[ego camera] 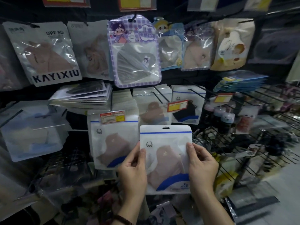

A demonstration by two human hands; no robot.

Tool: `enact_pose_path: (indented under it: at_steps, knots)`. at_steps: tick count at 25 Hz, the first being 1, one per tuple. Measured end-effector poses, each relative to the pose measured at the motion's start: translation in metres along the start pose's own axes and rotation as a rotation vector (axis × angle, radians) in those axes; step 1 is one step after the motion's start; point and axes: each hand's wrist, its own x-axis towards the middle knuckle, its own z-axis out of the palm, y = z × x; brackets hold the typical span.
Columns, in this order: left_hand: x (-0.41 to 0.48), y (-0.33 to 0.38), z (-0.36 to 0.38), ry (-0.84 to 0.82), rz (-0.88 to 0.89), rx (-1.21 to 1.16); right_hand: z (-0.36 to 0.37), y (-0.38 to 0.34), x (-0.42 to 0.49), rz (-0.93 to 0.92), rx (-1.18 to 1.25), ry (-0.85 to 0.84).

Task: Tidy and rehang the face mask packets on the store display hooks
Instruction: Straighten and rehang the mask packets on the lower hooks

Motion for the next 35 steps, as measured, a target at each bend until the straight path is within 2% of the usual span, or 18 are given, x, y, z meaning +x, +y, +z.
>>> enact_pose_path:
  at_steps: [9,15,25,35]
  knots:
    - [-0.015,-0.022,0.12,-0.029,-0.071,-0.012,-0.069,0.0,0.103,0.053,0.068,0.078]
    - [-0.014,-0.031,0.169,-0.009,-0.069,0.013,-0.084,-0.002,0.151,0.036,0.07,0.079]
    - [-0.001,-0.009,0.212,-0.007,-0.071,-0.063,-0.077,-0.023,0.202,-0.088,-0.059,0.096]
    - [0.033,-0.025,0.236,0.06,-0.093,0.08,-0.049,-0.018,0.242,-0.122,-0.244,0.077]
